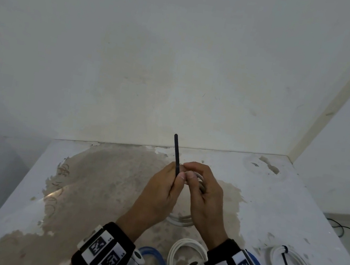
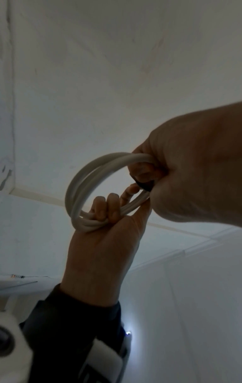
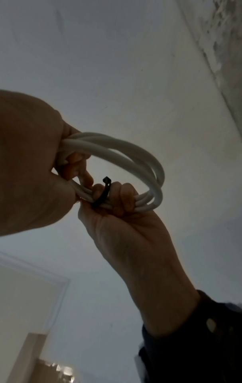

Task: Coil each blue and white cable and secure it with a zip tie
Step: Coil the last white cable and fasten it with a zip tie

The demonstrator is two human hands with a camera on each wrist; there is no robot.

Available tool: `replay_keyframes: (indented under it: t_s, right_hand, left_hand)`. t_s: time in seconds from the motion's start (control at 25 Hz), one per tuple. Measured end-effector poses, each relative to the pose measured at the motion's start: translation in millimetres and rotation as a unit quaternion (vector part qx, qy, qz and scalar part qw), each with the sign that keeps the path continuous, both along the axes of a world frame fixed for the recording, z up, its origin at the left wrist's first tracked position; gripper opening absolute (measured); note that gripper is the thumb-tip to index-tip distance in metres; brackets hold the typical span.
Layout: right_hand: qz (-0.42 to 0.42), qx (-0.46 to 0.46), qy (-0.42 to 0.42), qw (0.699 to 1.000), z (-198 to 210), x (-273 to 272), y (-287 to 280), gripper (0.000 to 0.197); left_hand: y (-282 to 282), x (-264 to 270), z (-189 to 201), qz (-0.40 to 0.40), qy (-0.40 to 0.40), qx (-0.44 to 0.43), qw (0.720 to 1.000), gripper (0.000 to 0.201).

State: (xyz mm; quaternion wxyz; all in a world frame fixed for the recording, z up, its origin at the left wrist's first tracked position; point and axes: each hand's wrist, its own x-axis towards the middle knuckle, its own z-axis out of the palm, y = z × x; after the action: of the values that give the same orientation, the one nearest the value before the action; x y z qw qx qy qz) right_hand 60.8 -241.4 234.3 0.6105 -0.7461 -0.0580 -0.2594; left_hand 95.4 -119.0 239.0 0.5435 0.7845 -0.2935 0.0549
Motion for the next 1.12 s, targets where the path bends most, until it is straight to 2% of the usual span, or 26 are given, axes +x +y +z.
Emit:
replay_keyframes:
  t_s: [0.16, 0.32, 0.44, 0.76, 0.88, 1.0, 1.12]
  right_hand:
    - [-0.019, 0.072, 0.027, 0.997, 3.9, 2.1, -2.8, 0.018]
    - [0.022, 0.027, 0.007, 0.999, 8.4, -3.4, -0.8, 0.010]
    - [0.016, 0.020, -0.001, 1.000, 9.0, -4.8, 0.4, 0.014]
    - [0.018, 0.127, 0.058, 0.990, 1.8, -5.7, 4.5, 0.011]
    - [0.014, 0.080, 0.054, 0.995, 0.8, -6.5, 5.4, 0.010]
    - [-0.018, -0.048, 0.003, 0.999, -3.3, -11.0, 2.8, 0.023]
    - [-0.084, -0.166, -0.059, 0.981, -10.4, -12.8, -4.2, 0.027]
  left_hand:
    - [1.9, -0.4, -5.2, 0.032, 0.024, -0.023, 0.999, 0.038]
    - [3.1, 2.4, -3.3, 0.002, 0.011, -0.015, 1.000, 0.038]
    - [5.2, 2.9, -2.7, -0.018, 0.014, -0.009, 1.000, 0.038]
    - [1.8, 4.8, -9.1, 0.033, -0.034, -0.007, 0.999, 0.037]
    - [2.4, 3.0, -13.0, 0.039, -0.029, -0.017, 0.999, 0.038]
    - [5.9, 4.0, -10.2, 0.068, -0.013, -0.031, 0.997, 0.037]
    - [9.5, 5.3, -5.4, 0.064, -0.022, -0.023, 0.997, 0.033]
